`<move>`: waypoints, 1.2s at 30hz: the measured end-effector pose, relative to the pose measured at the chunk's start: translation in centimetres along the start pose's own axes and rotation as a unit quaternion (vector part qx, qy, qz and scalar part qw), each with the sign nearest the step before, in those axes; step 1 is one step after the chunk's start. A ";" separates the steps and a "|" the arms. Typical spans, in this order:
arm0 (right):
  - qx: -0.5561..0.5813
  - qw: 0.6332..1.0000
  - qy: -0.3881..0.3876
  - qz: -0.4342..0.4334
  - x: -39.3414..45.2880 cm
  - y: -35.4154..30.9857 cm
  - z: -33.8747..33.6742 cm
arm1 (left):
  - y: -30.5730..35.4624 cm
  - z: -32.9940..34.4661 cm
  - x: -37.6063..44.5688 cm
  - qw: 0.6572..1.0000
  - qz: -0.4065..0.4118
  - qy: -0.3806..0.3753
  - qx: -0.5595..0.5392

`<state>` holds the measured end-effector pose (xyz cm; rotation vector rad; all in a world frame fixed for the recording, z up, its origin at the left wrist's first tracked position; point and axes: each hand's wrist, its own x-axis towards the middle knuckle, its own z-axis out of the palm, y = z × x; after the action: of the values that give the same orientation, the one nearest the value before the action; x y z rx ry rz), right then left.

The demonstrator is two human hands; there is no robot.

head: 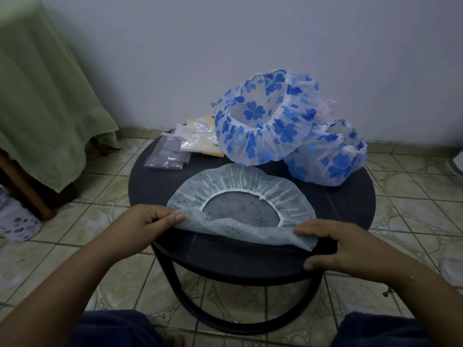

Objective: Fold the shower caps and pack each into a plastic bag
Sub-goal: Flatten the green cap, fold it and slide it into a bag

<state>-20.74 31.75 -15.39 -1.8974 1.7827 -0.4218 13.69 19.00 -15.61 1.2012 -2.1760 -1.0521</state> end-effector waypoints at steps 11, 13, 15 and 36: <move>0.068 0.981 0.168 0.067 1.8 0.0 0.3 | -0.3 2.2 1.8 0.980 -0.017 0.170 0.104; 0.064 0.975 0.191 0.092 2.5 0.2 0.6 | -0.1 2.5 2.2 0.976 -0.033 0.178 0.117; 0.072 0.968 0.211 0.116 2.9 0.1 0.8 | -0.1 2.8 2.6 0.973 -0.051 0.178 0.141; -0.123 0.912 0.391 -0.016 4.6 -2.2 2.5 | 3.6 6.7 2.5 0.896 0.252 0.178 0.320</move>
<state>-17.15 27.63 -16.78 -2.0927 2.3862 -1.1458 5.96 20.76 -16.90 0.8760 -2.3880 0.1143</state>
